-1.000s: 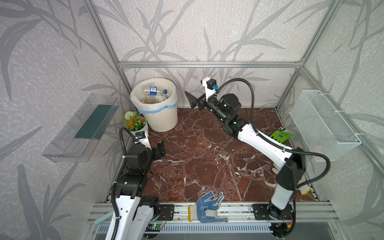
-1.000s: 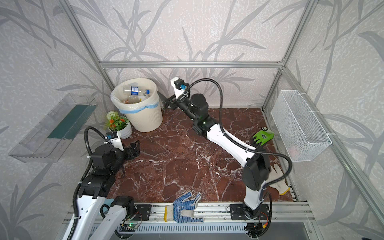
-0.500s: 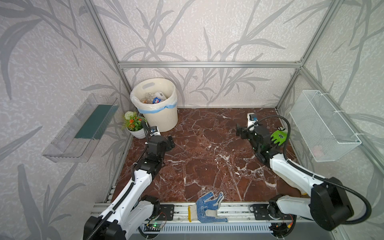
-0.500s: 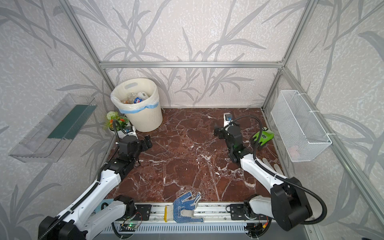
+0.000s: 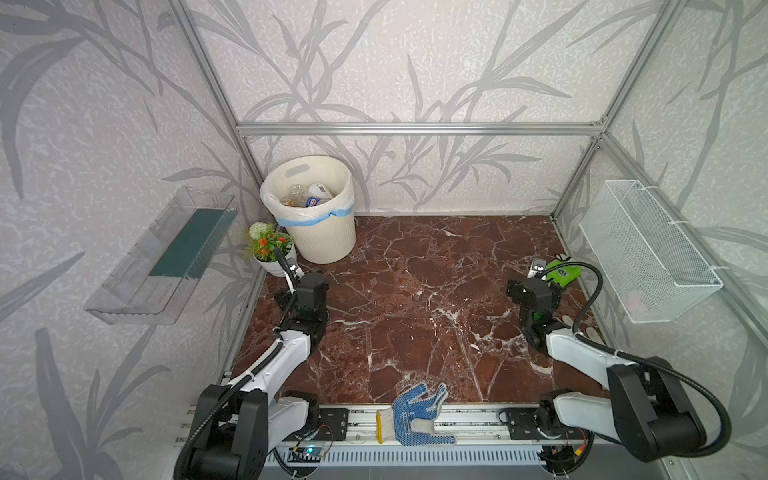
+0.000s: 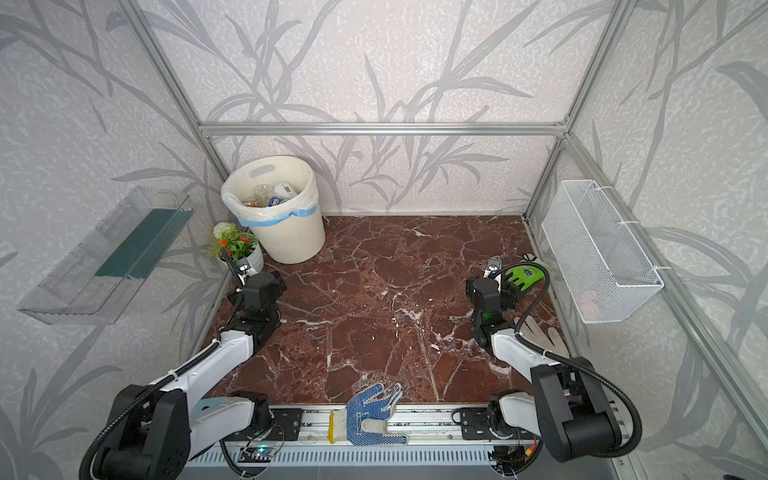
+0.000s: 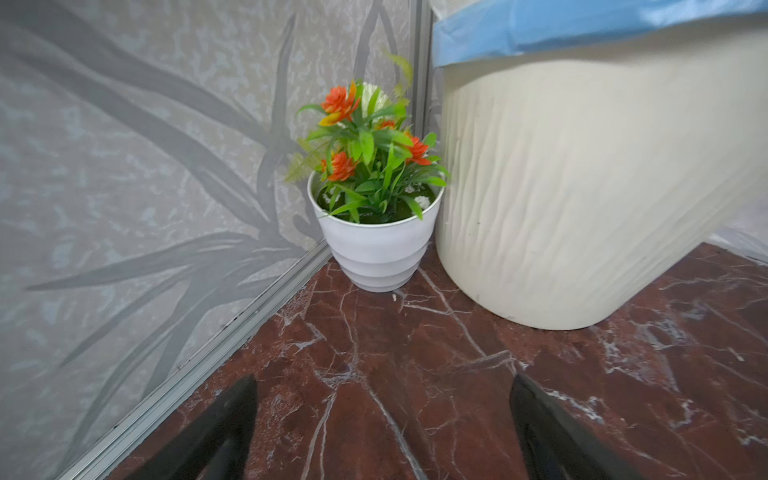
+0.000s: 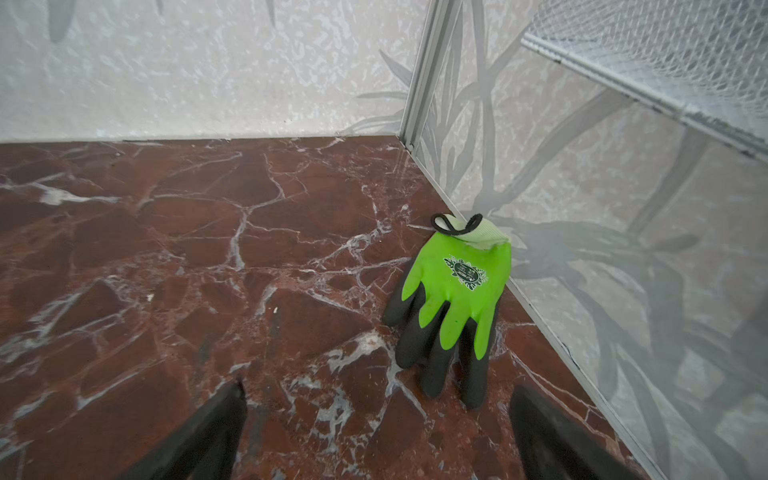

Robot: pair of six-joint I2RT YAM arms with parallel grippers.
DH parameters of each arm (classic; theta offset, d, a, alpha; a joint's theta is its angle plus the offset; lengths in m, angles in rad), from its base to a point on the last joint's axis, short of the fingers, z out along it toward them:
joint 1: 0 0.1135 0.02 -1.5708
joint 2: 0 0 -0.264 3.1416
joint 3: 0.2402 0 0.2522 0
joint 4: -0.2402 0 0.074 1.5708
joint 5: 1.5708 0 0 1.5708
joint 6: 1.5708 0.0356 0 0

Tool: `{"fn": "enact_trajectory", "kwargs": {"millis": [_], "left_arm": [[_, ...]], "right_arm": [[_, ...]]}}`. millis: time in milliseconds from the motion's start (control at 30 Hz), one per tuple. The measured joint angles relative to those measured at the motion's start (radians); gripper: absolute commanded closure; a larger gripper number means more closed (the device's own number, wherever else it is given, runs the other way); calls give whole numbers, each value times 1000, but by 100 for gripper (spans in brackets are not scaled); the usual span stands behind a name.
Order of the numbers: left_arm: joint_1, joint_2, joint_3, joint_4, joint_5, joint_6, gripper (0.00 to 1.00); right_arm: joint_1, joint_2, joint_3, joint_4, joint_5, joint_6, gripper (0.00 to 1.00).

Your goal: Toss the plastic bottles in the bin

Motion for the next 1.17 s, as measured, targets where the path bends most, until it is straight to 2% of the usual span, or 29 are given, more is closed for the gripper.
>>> {"fn": "enact_trajectory", "kwargs": {"millis": [200,333,467,667,1167], "left_arm": [[53,148,-97,175,20,61,2],[79,253,-89,303,111,92,1],[86,351,-43,340,246,146,1],[92,374,-41,402,352,175,1],[92,374,-41,430,387,183,1]], "right_arm": [[-5,133,-63,203,-3,-34,1],[-9,188,-68,295,-77,-71,1],[-14,232,-66,372,-203,-110,1],[-13,296,-64,419,-293,-149,1],[-16,299,-64,452,-317,-157,1]]}}
